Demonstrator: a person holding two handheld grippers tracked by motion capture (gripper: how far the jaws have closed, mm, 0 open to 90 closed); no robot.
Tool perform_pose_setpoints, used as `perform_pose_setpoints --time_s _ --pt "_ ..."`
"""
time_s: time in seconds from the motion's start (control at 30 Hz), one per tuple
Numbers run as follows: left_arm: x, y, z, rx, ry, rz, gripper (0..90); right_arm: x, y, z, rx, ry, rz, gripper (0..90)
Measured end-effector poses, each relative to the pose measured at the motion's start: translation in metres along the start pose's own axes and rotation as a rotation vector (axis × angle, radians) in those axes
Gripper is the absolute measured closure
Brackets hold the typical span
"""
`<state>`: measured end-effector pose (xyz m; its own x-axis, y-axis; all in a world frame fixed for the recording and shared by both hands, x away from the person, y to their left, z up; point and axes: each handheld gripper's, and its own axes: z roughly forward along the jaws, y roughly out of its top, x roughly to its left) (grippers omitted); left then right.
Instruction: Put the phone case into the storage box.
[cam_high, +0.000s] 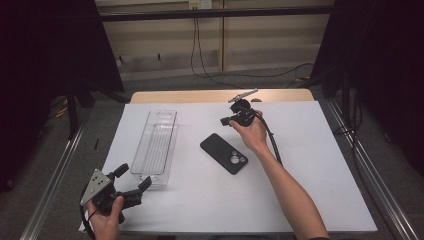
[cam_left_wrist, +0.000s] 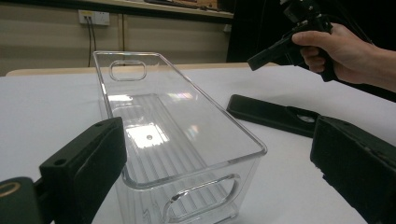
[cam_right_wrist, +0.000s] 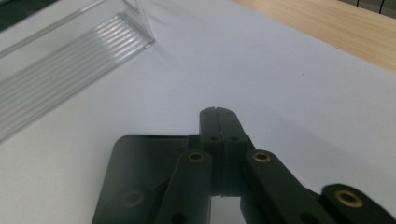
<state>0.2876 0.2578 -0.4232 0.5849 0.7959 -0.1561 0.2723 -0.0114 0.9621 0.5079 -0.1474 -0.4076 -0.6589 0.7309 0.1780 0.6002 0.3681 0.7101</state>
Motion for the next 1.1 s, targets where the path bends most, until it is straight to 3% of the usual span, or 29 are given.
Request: perform_pose_setpoints --time_s 0.17,0.2,0.23,0.33,0.63,1.1 --pt "-0.001 0.0 0.0 0.0 0.0 0.001 3.8 -0.003 0.006 0.004 0.061 0.005 0.01 90.0" --pt "0.0 0.0 0.001 0.0 0.0 0.001 3.8 -0.004 0.008 0.007 0.104 -0.002 0.006 90.0" --pt "0.0 0.0 0.001 0.0 0.0 0.001 3.8 -0.004 0.008 0.007 0.104 -0.002 0.006 90.0" --pt "0.0 0.0 0.0 0.003 0.003 0.003 3.8 -0.007 0.012 0.012 0.181 -0.017 0.023 90.0" --pt "0.0 0.0 0.0 0.0 0.004 -0.003 3.7 -0.008 0.017 0.025 0.286 -0.044 0.023 90.0" --pt "0.001 0.0 -0.001 0.001 0.004 0.002 3.7 -0.009 0.01 0.043 0.368 -0.071 0.024 90.0"
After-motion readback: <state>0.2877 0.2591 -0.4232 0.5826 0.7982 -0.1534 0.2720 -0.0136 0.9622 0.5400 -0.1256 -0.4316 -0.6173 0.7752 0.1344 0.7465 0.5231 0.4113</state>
